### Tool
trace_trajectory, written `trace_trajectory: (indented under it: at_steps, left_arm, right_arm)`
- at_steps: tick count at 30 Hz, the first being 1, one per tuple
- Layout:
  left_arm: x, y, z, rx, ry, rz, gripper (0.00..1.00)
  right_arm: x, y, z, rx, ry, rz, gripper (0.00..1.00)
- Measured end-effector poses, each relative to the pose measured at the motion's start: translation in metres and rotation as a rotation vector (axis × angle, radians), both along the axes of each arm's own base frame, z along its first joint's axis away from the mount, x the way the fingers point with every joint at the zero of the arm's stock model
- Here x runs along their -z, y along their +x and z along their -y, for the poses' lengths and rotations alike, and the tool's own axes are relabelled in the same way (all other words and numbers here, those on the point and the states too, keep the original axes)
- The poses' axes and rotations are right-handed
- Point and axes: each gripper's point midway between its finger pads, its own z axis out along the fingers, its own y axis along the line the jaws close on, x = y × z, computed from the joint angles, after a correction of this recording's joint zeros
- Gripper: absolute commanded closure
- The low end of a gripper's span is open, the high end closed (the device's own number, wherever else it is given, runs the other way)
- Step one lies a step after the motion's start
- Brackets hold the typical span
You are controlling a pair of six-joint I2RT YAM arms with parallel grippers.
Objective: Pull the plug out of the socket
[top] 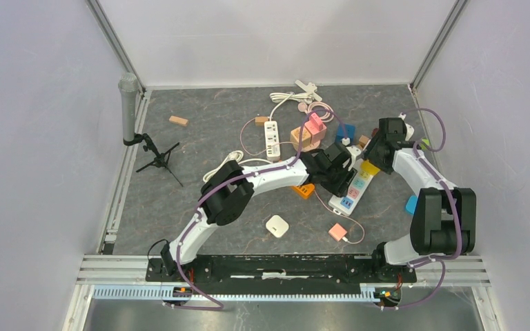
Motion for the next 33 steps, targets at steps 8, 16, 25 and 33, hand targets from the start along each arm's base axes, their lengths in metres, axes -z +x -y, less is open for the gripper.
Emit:
trace_trajectory:
  at_steps: [8,16,25,33]
  left_arm:
    - [0.001,-0.001,0.000,0.001,-0.012,0.003,0.48]
    - [0.003,-0.003,-0.001,0.010,-0.028,-0.018,0.52]
    - [0.004,-0.001,-0.005,0.011,-0.069,-0.066,0.54]
    - [0.005,-0.001,-0.008,0.009,-0.081,-0.111,0.58]
  right_arm:
    - [-0.001,0.002,-0.004,-0.053,0.040,0.029,1.00]
    - [-0.001,0.006,-0.009,-0.114,0.009,0.018,1.00]
    - [-0.002,0.010,-0.017,-0.177,-0.006,-0.008,1.00]
    - [-0.008,0.014,-0.023,-0.200,-0.128,-0.052,1.00]
